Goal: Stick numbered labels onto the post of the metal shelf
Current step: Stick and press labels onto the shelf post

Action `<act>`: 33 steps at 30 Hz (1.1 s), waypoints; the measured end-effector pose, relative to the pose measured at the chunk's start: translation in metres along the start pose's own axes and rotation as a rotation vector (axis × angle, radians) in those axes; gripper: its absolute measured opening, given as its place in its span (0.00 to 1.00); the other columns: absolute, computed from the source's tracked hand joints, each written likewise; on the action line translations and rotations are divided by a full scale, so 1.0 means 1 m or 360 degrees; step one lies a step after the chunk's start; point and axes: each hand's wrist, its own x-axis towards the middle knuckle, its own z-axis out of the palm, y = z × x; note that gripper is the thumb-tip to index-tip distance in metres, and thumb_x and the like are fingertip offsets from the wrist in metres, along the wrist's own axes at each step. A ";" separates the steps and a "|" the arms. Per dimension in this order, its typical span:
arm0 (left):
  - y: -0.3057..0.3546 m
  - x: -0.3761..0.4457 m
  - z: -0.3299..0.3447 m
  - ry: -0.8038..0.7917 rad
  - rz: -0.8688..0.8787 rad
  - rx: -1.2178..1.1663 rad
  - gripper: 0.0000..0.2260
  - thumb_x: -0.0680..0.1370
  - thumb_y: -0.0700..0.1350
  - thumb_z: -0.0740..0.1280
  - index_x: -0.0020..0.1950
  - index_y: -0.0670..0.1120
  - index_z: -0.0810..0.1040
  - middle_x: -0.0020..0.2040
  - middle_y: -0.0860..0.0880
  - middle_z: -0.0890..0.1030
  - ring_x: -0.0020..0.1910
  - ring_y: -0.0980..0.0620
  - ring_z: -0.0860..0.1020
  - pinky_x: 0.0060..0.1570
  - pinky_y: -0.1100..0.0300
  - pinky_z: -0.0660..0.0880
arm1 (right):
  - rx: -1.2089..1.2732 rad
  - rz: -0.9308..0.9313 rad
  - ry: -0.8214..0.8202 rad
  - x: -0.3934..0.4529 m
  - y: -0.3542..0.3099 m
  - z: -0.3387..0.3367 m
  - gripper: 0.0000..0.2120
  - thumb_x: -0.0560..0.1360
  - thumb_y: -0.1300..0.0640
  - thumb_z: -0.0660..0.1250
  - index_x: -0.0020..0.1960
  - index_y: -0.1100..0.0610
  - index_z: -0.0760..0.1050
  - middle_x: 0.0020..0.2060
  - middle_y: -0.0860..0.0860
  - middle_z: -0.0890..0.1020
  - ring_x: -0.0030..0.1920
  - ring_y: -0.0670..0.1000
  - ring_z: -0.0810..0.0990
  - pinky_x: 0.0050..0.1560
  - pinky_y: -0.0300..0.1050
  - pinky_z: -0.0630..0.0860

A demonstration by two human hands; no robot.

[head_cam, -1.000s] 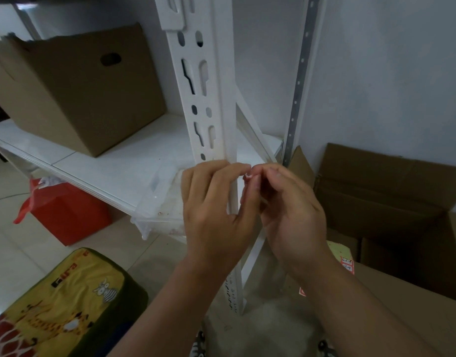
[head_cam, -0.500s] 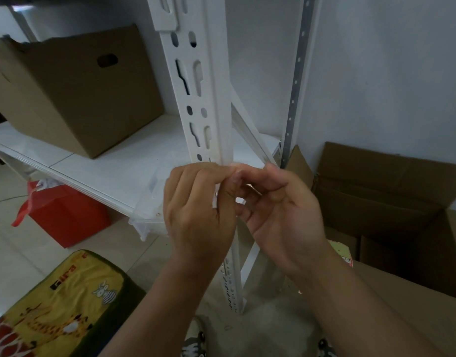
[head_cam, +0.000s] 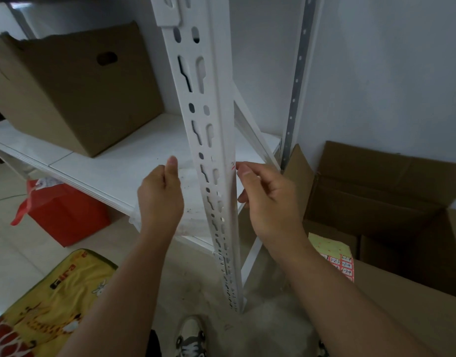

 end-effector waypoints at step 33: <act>-0.008 0.011 0.026 -0.0029 -0.0172 -0.0008 0.14 0.83 0.46 0.55 0.60 0.42 0.76 0.54 0.41 0.80 0.53 0.41 0.78 0.57 0.43 0.75 | 0.0149 0.0016 -0.0300 0.008 -0.009 -0.006 0.08 0.80 0.57 0.62 0.49 0.51 0.80 0.37 0.50 0.82 0.34 0.43 0.78 0.37 0.33 0.76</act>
